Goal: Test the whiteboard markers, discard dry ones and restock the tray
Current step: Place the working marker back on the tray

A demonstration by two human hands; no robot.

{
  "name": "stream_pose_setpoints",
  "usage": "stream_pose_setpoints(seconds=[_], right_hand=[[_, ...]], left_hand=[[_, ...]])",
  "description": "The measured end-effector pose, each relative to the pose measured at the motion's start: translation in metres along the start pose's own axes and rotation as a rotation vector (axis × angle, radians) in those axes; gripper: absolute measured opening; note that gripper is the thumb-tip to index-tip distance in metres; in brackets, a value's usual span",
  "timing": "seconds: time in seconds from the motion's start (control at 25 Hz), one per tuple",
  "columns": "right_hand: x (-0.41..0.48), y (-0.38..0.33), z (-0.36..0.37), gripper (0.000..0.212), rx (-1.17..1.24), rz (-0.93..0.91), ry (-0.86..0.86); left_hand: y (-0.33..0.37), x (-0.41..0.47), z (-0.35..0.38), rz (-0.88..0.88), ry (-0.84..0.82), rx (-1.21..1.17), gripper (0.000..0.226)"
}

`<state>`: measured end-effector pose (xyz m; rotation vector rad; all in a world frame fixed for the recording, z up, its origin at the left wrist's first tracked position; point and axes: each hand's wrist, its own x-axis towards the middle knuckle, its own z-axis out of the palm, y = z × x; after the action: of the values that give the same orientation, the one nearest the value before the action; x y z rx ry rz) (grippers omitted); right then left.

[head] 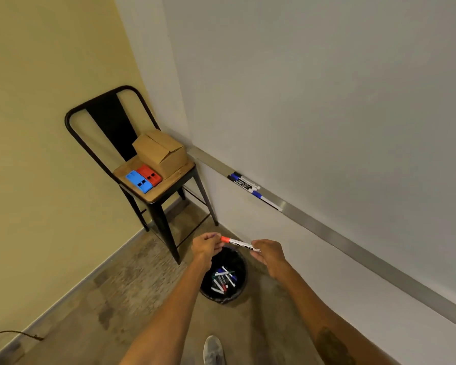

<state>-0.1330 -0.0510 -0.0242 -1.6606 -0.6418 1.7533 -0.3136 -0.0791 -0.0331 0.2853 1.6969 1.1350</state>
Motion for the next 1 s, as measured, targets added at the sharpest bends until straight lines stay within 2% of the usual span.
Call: stream_pose_setpoints(seconds=[0.12,0.28,0.4,0.48,0.6,0.8,1.0], right_hand=[[0.019,0.014,0.025,0.012,-0.050,0.020,0.050],[0.029,0.021,0.052,0.015,-0.093,0.020,0.080],[0.031,0.017,0.069,0.013,-0.101,0.013,0.086],[0.033,0.012,0.076,0.028,-0.170,0.004,0.076],[0.038,0.012,0.083,0.035,-0.302,-0.029,0.096],[0.040,0.015,0.092,0.016,-0.280,0.013,0.082],[0.043,0.027,0.087,0.011,-0.388,0.003,0.003]], left_hand=[[0.000,0.031,-0.017,-0.062,-0.020,0.042,0.004],[-0.002,0.061,-0.034,-0.117,0.009,0.085,0.010],[-0.002,0.080,-0.045,-0.150,0.001,0.086,0.003],[-0.002,0.089,-0.051,-0.182,-0.018,0.107,0.010],[-0.005,0.099,-0.060,-0.220,-0.025,0.128,0.013],[-0.006,0.107,-0.069,-0.231,-0.004,0.161,0.008],[-0.012,0.095,-0.062,-0.207,0.000,0.165,0.010]])
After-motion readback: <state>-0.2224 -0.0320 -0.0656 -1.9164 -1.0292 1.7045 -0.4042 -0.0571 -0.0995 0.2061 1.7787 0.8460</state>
